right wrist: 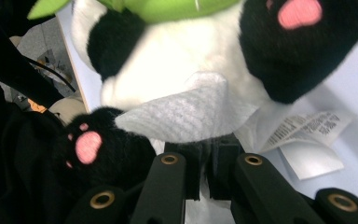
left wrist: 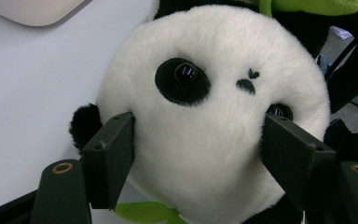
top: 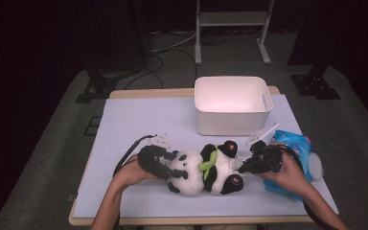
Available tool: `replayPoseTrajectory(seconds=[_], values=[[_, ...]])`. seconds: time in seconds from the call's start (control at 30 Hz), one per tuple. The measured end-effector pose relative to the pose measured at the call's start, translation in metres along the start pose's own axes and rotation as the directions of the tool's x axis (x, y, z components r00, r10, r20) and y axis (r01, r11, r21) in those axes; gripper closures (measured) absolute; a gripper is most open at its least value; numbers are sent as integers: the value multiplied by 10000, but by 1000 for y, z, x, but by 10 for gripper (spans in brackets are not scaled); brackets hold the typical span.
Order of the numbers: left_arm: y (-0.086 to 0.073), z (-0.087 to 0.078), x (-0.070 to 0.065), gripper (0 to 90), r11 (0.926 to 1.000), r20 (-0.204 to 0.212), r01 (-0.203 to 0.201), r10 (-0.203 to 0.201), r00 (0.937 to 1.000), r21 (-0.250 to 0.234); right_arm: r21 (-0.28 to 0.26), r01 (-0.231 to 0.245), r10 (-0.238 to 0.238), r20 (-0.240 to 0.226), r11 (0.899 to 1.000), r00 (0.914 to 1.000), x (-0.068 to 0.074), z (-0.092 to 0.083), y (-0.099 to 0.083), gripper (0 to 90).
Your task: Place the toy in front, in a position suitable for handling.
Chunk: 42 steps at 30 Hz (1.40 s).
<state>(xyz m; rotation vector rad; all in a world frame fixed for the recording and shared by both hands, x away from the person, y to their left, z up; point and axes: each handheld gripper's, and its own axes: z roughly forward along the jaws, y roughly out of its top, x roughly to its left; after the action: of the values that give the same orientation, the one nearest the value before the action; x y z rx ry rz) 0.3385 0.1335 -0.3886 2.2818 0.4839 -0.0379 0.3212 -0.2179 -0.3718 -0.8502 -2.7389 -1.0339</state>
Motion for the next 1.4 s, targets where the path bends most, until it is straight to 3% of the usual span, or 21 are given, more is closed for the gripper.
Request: replayPoseTrajectory(seconds=[0.27,0.63,0.87,1.13,1.4], values=[[0,0,1,278,9999,16,118,-118,9999,20,-12,32,-32,161,10000,9999,-3,-1,5,849],[-1,-1,0,277,10000,15,96,-96,10000,19,-268,625,-613,435,9977,9972,3,-7,47,849],[-1,-1,0,277,9999,61,94,-95,9999,59,-601,707,-665,698,9957,9953,-1,-16,64,849],[0,0,0,275,10000,34,77,-77,10000,15,-794,109,-44,816,9968,9967,-17,-27,50,847],[2,0,1,268,10000,-41,70,-70,10000,-21,-432,-200,228,660,9989,9976,-19,-17,26,848]])
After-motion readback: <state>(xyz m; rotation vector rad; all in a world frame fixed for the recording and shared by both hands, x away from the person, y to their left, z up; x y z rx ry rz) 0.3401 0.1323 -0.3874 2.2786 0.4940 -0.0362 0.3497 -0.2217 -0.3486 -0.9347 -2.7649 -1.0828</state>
